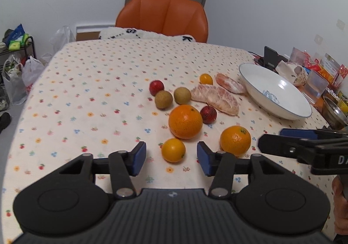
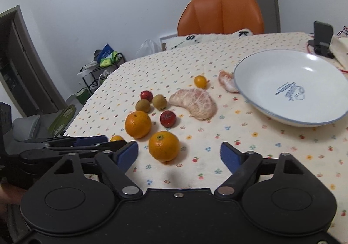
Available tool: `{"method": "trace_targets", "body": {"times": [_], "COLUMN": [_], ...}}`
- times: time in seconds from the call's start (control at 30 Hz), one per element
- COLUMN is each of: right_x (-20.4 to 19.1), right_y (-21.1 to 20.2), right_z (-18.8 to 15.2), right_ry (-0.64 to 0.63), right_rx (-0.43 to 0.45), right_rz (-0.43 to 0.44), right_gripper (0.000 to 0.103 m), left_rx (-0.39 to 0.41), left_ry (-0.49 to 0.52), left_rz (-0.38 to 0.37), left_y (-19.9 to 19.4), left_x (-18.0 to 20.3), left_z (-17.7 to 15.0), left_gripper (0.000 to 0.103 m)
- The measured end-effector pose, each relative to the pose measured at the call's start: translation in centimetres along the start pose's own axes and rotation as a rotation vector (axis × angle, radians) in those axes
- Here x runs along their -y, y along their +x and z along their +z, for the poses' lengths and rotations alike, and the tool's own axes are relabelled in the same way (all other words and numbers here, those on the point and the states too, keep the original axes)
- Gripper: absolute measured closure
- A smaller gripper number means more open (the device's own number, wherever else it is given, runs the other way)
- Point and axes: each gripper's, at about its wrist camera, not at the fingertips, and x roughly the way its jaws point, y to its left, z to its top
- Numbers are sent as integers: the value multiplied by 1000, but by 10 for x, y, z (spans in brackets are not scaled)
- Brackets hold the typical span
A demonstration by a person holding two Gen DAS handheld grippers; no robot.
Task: Organize fruits
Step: 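Grasp the large orange with the right tool while the left tool reaches a small tangerine, then grasp the small tangerine with the left tool while the right tool carries the orange to the plate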
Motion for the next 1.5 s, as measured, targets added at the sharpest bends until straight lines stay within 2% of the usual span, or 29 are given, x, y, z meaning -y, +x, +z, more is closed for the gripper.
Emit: {"method": "trace_targets", "body": {"times": [0.13,0.27,0.37,0.4,0.43,0.8,1.07,1.5], "right_x": [-3,-8,-11,-11,-10,-2,5,27], "right_y": [9,21,31,34,37,14,-8,-19], "right_z": [1,3,3,3,2,3,9,15], "right_ry": [-2,-12,-16,-13,-8,23,20,47], "right_rx": [-7,-14,-35,-42,-50,32,83,134], "right_rz": [11,25,22,26,34,62,40,-12], "right_gripper": [25,32,48,60,66,67,67,67], "left_rx": [-2,4,11,14,17,48,88,109], "left_ry": [31,35,26,23,22,19,18,24], "left_rz": [4,-15,-7,-4,-1,-5,-21,-38], "left_y": [5,0,-4,-6,-7,-19,-24,-17], "left_x": [2,-1,-5,-6,-7,2,15,36], "left_z": [-1,-1,0,0,0,8,20,33], "left_gripper": [77,80,80,80,80,80,80,80]}}
